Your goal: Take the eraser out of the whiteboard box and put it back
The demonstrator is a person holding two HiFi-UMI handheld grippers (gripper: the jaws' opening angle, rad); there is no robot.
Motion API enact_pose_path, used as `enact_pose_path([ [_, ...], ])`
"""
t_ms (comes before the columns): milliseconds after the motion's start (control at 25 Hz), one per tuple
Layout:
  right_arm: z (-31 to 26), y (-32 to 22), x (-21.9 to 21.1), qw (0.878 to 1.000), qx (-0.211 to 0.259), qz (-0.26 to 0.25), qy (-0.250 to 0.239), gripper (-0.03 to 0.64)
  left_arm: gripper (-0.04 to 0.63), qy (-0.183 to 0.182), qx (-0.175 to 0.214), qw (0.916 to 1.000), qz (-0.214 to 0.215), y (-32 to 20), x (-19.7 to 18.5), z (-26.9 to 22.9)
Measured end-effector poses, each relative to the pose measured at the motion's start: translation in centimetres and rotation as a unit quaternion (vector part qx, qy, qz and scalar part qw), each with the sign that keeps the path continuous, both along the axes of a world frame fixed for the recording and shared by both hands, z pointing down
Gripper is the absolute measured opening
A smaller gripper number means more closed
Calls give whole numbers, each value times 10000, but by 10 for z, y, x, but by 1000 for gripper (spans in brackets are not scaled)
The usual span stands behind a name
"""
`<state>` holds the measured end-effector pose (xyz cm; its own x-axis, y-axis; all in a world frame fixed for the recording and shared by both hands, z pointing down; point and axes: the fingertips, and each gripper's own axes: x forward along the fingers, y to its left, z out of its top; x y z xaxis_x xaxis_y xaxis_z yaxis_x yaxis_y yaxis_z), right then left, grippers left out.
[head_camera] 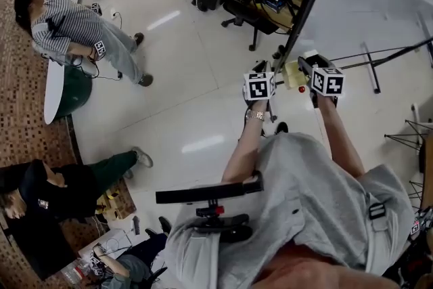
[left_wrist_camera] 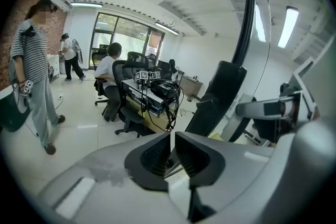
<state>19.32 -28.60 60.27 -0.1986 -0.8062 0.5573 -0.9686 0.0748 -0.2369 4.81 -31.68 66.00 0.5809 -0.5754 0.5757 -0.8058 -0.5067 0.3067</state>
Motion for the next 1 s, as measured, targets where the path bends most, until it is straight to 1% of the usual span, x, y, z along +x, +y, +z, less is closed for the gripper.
enact_pose_path([
  [80,17,-4,5,9998,104,178,-35,279,31,-17,-8,10000,-5,4,0,0],
  [160,40,-4,8,9993,76,326,-138,279,31,-6,-21,10000,-17,4,0,1],
  [240,67,0,9,9988,-169,417,-190,279,31,-8,-24,10000,-48,2,-3,4],
  [360,93,7,5,9977,-557,340,-199,281,31,14,-61,10000,-65,0,-5,7],
  [520,93,11,-2,9979,-587,233,-138,281,31,46,-31,10000,-46,2,-9,3],
  [720,86,18,-9,9979,-608,200,-97,281,31,59,-35,9999,115,13,-12,-3],
  [920,82,28,-11,9978,-607,274,-46,281,31,99,54,9997,212,20,-12,-8],
  [1000,83,32,-14,9976,-621,300,-11,279,31,109,28,9996,262,25,-10,-7],
])
